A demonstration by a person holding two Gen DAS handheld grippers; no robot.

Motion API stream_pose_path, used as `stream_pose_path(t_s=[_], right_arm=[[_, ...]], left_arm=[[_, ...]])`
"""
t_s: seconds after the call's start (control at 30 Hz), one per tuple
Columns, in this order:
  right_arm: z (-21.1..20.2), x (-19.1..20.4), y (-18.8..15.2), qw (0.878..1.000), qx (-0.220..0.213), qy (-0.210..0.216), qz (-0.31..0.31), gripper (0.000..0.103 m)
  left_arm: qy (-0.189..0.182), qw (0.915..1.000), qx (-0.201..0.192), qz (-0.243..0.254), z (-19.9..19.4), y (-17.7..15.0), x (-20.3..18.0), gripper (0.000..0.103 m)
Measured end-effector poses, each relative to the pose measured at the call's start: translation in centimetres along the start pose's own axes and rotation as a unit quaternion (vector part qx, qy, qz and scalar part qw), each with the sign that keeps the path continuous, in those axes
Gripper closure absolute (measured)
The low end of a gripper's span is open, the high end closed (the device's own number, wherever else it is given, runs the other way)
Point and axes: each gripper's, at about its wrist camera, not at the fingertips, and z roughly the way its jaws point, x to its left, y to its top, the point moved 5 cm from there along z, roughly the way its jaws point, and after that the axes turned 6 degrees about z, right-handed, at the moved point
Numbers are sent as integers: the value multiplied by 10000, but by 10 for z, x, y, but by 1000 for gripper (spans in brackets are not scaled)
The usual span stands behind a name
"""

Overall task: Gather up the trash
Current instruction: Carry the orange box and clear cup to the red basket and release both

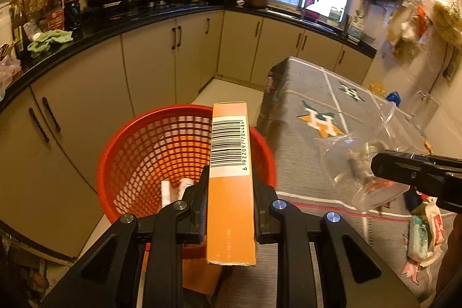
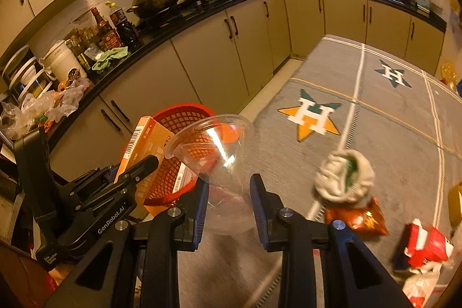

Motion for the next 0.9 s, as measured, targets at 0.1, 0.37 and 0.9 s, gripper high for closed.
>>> stream_pose_path(t_s=[0.1, 0.37, 0.9], right_arm=[[12, 8, 6, 10000, 49, 21, -23, 71], [46, 21, 19, 9996, 257, 99, -34, 71], [89, 43, 38, 9992, 360, 160, -50, 69]], left_arm=[[64, 9999, 61, -63, 8, 0, 10, 81], [197, 9994, 199, -215, 24, -4, 30, 81], [263, 9984, 324, -390, 40, -7, 53, 81]])
